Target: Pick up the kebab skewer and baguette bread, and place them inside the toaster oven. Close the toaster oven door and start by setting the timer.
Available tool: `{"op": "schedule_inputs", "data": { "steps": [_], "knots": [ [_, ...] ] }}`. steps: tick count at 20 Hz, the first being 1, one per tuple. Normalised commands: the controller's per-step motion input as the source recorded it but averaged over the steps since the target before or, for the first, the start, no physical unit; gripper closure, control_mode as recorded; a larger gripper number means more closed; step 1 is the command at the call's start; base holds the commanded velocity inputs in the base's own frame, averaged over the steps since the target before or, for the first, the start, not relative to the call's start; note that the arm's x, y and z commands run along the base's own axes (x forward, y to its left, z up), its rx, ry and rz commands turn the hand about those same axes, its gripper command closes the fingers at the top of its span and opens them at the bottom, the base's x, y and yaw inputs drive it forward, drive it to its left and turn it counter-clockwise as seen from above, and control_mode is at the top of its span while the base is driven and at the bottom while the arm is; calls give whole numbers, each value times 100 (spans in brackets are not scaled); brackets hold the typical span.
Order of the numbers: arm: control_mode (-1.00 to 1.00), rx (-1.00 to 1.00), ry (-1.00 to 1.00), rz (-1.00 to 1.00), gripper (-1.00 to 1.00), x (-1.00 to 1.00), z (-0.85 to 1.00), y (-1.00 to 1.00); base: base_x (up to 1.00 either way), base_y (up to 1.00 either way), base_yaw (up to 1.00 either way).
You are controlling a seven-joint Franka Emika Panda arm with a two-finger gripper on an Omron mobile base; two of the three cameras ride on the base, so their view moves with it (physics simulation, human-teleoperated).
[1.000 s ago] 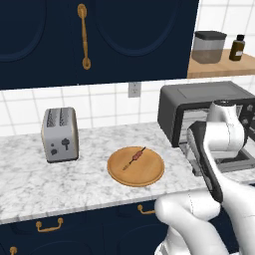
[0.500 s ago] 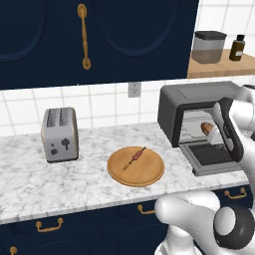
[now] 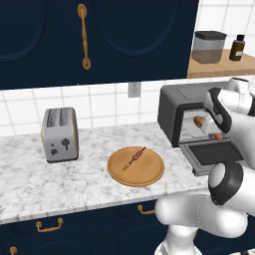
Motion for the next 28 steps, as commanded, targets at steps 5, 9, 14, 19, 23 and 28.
{"op": "schedule_inputs", "data": {
  "steps": [5, 9, 14, 19, 23, 28],
  "knots": [
    [-100, 0, 0, 7, 100, 54, -37, -19, 0, 0, 0],
    [-100, 0, 0, 4, 100, 38, -12, -17, 0, 0, 0],
    [-100, 0, 0, 1, 100, 36, 0, -22, 0, 0, 0],
    [-100, 0, 0, 0, 100, 35, -12, 0, 0, 0, 0],
    [-100, 0, 0, 0, 100, 30, -19, 0, 0, 0, 0],
    [-100, 0, 0, 0, 100, 18, -22, 0, 0, 0, 0]
  ]
}}
